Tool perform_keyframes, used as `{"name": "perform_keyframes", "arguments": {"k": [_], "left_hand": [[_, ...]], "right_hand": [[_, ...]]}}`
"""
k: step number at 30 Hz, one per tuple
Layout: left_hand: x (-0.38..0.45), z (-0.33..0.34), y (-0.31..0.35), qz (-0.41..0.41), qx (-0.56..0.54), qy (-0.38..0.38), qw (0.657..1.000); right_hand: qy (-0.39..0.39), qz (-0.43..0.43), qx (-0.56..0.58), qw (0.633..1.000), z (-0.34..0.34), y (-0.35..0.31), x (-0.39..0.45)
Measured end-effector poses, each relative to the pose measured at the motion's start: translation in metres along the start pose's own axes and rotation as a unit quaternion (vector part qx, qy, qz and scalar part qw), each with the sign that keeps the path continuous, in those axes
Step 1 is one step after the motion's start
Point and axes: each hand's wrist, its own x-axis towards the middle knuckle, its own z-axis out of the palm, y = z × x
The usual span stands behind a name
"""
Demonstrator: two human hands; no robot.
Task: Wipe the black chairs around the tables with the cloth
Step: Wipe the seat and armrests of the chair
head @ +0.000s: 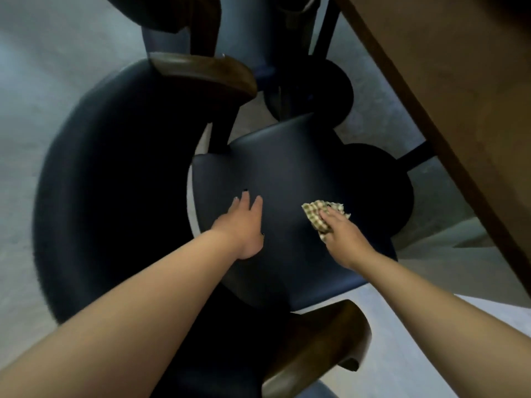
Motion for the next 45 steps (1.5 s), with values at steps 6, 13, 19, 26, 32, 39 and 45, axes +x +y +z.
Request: {"name": "perform_keyframes", "arguments": {"k": [6,13,19,26,32,39,45], "left_hand": [[-0.05,-0.024,-0.042,0.017,0.149,0.102,0.983],[-0.016,0.003,-0.048,-0.131,0.246,-0.006,0.96],[0.026,0.054,-0.013,-0.252,0.044,-0.095,0.962],[0.079,0.121,0.04,-0.34,-0.306,-0.109,0.882],[0.094,0.14,0.048,-0.373,-0.316,-0.037,0.872],[0.098,0.148,0.053,-0.379,-0.316,-0.012,0.87],[0.096,0.152,0.056,-0.375,-0.332,0.02,0.865]], "right_hand": [[-0.028,-0.105,-0.073,0.991,0.0,-0.058,0.019],[-0.129,-0.188,-0.162,0.96,0.03,-0.085,0.073],[-0.165,-0.225,-0.196,0.94,0.037,-0.079,0.123],[-0.093,-0.332,-0.232,0.909,0.045,-0.089,0.207],[-0.039,-0.33,-0.214,0.919,0.07,-0.119,0.245],[-0.048,-0.506,-0.242,0.827,0.127,-0.108,0.202],[-0.136,-0.616,-0.327,0.704,0.115,-0.115,0.233]]}}
